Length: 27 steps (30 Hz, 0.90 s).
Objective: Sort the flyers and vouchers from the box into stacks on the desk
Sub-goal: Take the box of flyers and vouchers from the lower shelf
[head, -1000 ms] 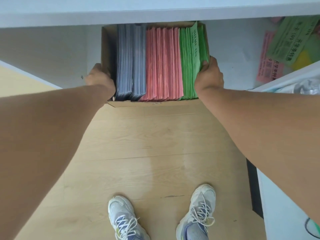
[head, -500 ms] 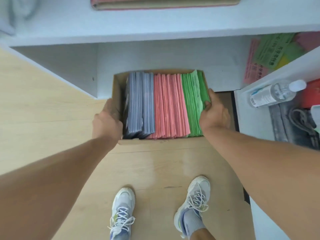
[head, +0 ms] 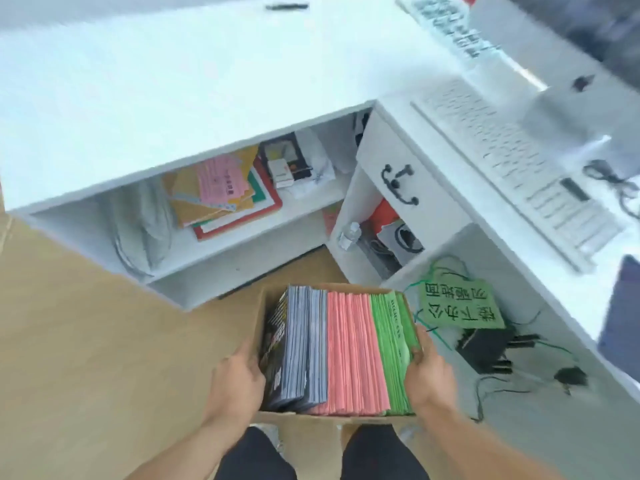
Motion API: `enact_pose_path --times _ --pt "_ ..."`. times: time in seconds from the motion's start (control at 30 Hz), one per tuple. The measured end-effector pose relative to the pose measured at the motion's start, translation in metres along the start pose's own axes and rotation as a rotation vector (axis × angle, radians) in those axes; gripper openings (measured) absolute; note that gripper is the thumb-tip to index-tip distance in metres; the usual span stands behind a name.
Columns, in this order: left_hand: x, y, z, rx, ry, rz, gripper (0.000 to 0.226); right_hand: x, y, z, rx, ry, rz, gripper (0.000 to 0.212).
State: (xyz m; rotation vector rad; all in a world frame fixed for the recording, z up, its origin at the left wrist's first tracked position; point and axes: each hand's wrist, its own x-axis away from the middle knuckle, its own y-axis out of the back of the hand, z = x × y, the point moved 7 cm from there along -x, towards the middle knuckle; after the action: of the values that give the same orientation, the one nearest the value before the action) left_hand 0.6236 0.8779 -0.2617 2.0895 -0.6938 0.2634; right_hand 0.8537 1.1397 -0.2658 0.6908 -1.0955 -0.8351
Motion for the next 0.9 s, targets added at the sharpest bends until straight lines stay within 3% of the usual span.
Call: enact_pose_path --times 0.23,0.53,0.77,0.9 --pt "0.080 0.048 -0.121 -0.041 -0.349 -0.011 0.062 0.110 0.133 -0.052 -0.172 -0.103 -0.270 0.062" --pt "0.232 0.066 -0.209 -0.050 -0.545 -0.108 0.056 0.197 0.228 -0.144 -0.351 -0.088 -0.461 0.065" --pt "0.343 0.000 -0.260 -0.039 -0.641 -0.065 0.053 0.243 0.290 -0.271 -0.418 -0.132 -0.546 0.059" --pt "0.379 -0.067 -0.311 -0.032 -0.743 0.042 0.055 0.256 0.333 -0.355 -0.418 -0.215 -0.582 0.053"
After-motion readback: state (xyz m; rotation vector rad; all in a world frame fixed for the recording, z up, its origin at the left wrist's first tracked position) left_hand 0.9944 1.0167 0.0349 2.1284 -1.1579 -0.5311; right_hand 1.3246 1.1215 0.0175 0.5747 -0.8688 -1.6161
